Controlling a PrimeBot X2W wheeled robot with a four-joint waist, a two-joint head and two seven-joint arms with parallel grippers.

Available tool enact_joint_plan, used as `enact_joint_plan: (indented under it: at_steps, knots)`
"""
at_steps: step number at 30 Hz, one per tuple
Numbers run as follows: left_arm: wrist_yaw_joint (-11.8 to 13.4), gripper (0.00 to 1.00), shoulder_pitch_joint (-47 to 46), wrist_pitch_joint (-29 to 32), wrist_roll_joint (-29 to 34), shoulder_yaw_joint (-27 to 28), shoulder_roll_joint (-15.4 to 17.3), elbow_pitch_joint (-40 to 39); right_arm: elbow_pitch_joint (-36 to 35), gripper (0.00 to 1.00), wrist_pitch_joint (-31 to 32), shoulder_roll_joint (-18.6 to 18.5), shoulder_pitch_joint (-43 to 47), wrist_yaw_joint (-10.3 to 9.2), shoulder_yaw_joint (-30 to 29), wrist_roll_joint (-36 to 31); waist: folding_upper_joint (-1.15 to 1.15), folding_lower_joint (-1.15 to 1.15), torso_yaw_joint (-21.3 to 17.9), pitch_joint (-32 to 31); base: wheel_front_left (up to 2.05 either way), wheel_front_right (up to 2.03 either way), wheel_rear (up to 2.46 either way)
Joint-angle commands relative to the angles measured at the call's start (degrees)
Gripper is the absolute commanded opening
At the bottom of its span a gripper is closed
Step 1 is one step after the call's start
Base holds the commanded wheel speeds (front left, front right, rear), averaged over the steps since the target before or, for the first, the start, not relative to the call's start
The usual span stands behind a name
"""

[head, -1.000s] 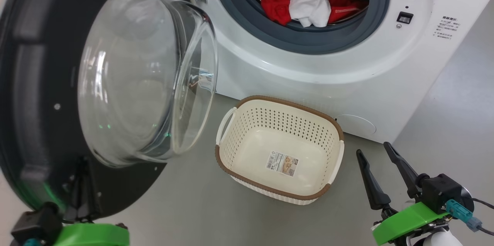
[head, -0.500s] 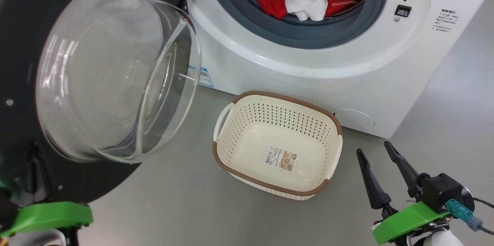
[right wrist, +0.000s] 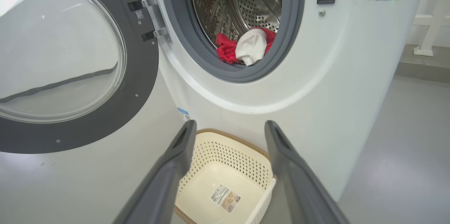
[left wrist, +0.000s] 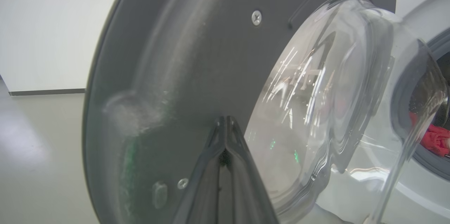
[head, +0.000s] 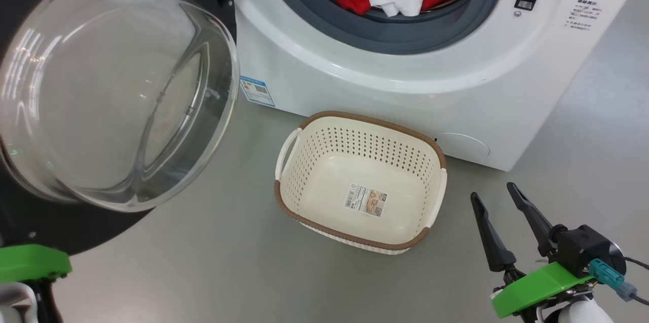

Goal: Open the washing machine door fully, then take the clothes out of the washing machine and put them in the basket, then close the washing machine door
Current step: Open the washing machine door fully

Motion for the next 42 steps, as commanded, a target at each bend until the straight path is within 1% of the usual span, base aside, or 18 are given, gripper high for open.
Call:
enact_joint_plan:
  at_steps: [1,5,16,27,35,42]
  knots:
    - [-0.2,0.00,-3.0,-0.3,0.8,3.2,3.9,-0.1,-1.6,1.00,-0.4,-0.8,-2.4,0.37,0.7,-0.5,0.00,0.00,0.0,0.4,0.00,0.00,0.00]
    - [-0.4,0.00,-5.2,-0.3,1.4,4.1,4.9,1.7,-1.6,1.00,-0.4,-1.0,-2.7,0.37,0.8,-0.6,0.00,0.00,-0.2,1.1,0.00,0.00,0.00]
    - [-2.0,0.00,-12.8,-0.3,2.4,7.8,10.5,11.9,-2.0,1.00,-0.4,-1.7,-4.4,0.37,0.6,-0.8,0.00,0.00,-1.6,4.0,0.00,0.00,0.00]
    - [-2.5,0.00,-17.1,-0.3,4.3,10.3,13.9,18.5,-2.1,1.00,-0.4,-1.9,-5.6,0.37,0.6,-1.0,0.00,0.00,-2.8,5.7,0.00,0.00,0.00]
    - [-2.5,0.00,-18.8,-0.3,5.6,11.1,15.0,20.7,-1.9,1.00,-0.4,-1.9,-5.9,0.37,0.6,-1.0,0.00,0.00,-3.0,5.9,0.00,0.00,0.00]
    - [-2.8,0.00,-18.6,-0.3,6.4,11.2,14.5,21.0,-1.8,1.00,-0.4,-1.7,-5.7,0.37,0.6,-0.9,0.00,0.00,-3.0,5.3,0.00,0.00,0.00]
